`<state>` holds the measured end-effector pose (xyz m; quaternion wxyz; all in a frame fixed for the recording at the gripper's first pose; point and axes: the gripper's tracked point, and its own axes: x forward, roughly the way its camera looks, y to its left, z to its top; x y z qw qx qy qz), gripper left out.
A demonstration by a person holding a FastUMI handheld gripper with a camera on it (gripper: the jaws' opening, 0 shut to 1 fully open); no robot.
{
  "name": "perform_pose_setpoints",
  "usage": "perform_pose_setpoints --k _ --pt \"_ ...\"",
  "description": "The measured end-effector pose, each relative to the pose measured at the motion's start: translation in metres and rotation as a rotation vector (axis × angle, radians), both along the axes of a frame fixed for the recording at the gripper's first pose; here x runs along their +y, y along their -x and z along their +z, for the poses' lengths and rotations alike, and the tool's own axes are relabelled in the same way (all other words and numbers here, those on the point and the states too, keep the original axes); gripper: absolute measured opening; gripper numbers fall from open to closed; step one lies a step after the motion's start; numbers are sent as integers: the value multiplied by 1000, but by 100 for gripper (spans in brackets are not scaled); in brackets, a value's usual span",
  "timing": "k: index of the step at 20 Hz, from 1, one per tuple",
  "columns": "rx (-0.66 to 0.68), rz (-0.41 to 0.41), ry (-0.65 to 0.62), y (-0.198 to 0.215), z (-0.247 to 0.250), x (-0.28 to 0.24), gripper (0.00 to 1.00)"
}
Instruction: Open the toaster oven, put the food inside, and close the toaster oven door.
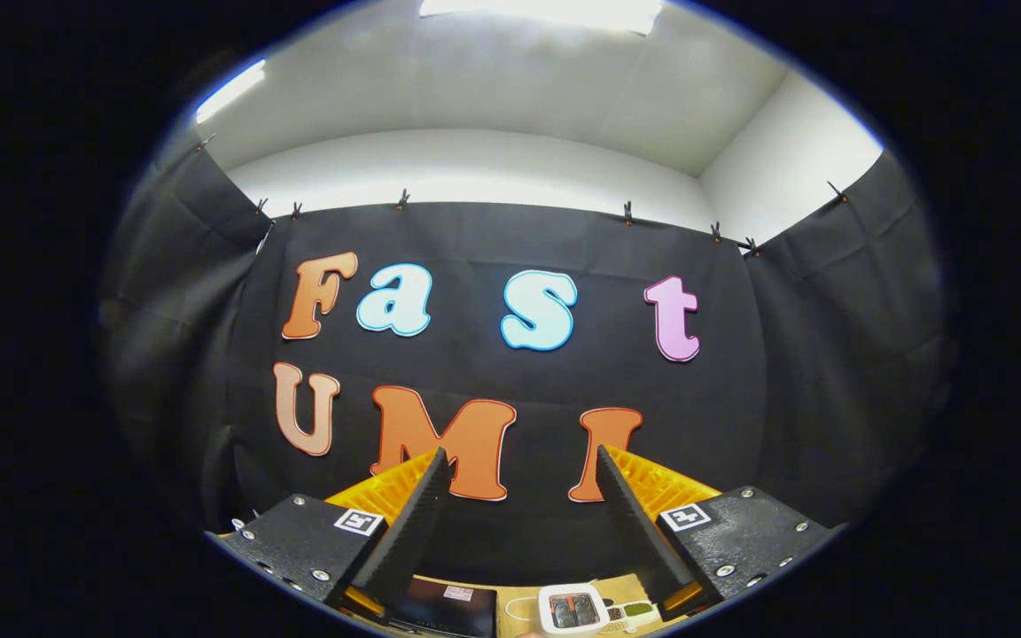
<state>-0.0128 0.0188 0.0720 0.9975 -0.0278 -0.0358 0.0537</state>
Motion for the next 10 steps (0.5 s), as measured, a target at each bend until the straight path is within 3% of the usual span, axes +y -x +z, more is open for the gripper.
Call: perform_pose_setpoints --k 10 --pt "17 13 -25 -6 -11 3 98"
